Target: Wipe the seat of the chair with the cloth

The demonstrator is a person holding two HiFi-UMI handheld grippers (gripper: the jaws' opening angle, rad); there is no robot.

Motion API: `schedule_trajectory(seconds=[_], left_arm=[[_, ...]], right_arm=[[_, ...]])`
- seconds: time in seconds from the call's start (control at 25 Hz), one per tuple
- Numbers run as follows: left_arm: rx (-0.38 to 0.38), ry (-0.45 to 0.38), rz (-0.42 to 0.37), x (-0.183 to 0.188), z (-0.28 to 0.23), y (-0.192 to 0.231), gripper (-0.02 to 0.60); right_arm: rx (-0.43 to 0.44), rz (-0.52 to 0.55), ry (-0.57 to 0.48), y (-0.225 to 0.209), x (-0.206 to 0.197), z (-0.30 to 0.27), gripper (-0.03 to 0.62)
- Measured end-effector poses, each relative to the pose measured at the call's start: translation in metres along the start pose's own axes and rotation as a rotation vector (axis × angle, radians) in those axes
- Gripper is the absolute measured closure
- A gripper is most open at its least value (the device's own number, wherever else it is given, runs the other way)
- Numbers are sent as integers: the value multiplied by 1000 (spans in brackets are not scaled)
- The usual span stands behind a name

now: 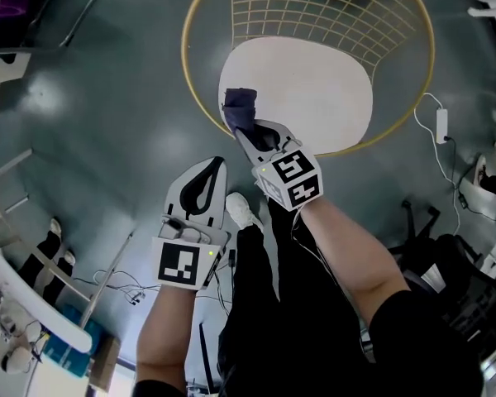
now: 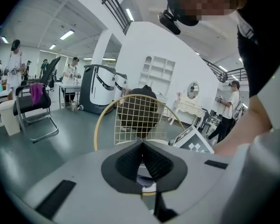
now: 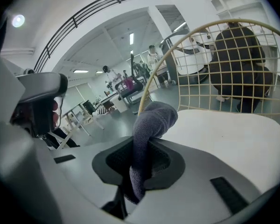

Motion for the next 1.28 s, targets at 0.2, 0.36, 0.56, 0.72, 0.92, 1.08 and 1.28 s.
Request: schedule_trajectory(seconds=[0.2,0.36,0.56,0.72,0.92,1.08,1.28], left_arm=[[0,26,2,-27,-10,7,569],[-4,25,-11,-39,-14,10,569],[-9,53,-6,-53,-16,11,569],[-13,39,32,-57,-20,8,569],[-30,41,28,-60,-25,2,569],[-46,54,12,-62,-29,-4,569],[-58,43,15,-60,-36,-11,569]], right_arm=[[-8,-12,27,-13,-25,-26,531],[-22,-22,38,-21,-37,-42,531],[-66,-26,63,-29,-48,-57,531],[-83,-28,66,-33,-52,-62,531],[-88,-34,50,-37,-54,-59,531],[-119,-47,48,-46,-58,-54,531],[-172,-67,59,-62,-67,-44,531]])
Point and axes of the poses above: the fingertips, and each gripper's own axes: z backward along the fingers, y to its left, x out of its top, the point moved 5 cm from there along z, backward along the fingers, and after that the axes turned 3 degrees about -x, right-handed, at the moved point
